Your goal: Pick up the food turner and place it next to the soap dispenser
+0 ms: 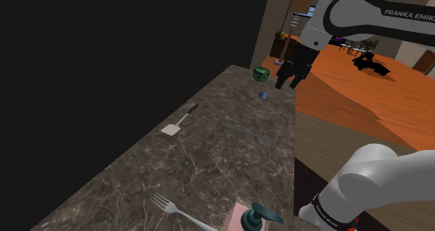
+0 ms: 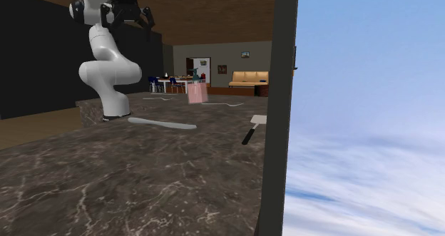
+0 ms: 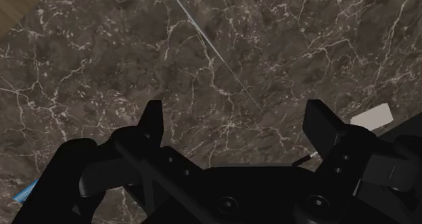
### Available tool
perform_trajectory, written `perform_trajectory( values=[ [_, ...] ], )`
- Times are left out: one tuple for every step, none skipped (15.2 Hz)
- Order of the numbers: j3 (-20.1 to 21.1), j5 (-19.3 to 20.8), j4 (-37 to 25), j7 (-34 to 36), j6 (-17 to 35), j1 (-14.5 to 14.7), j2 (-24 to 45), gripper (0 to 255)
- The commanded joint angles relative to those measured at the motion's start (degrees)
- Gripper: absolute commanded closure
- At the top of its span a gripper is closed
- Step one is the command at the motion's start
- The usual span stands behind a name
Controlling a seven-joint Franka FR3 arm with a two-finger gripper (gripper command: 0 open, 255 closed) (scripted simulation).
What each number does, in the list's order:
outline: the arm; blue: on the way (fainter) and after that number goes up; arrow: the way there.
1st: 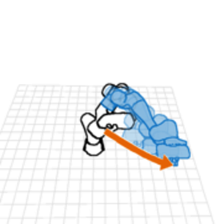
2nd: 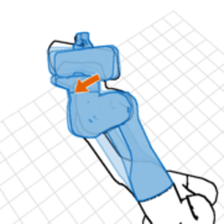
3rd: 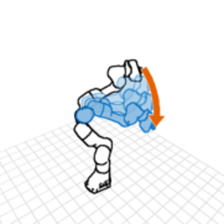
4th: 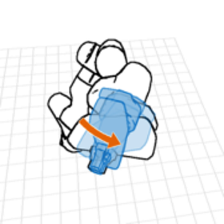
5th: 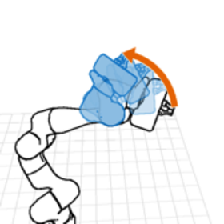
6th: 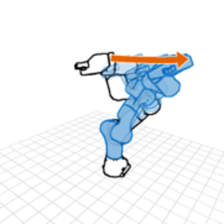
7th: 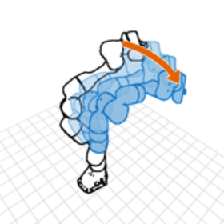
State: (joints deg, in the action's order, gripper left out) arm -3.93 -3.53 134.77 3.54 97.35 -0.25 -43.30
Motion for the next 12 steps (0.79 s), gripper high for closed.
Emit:
perform_trajectory(
  values=[
    [0.0,0.0,0.0,0.0,0.0,0.0,0.0,0],
    [1.5,-0.6,0.5,2.5,1.2,0.0,0.6,0],
    [3.0,-1.3,0.9,5.0,2.5,-0.1,1.4,0],
    [4.5,-1.9,1.1,7.5,3.7,-0.1,2.3,0],
    [6.0,-2.4,1.3,9.9,4.9,-0.1,3.3,0],
    [7.4,-3.0,1.3,12.4,6.2,-0.2,4.5,0],
    [8.9,-3.4,1.2,14.9,7.4,-0.3,5.7,0],
    [10.3,-3.8,1.0,17.3,8.6,-0.4,7.1,0],
    [11.7,-4.1,0.7,19.8,9.8,-0.5,8.5,0],
    [13.1,-4.3,0.3,22.3,11.0,-0.7,10.1,0],
    [14.5,-4.5,-0.2,24.8,12.2,-0.9,11.8,0],
    [15.9,-4.5,-0.9,27.3,13.3,-1.1,13.6,0]
  ],
)
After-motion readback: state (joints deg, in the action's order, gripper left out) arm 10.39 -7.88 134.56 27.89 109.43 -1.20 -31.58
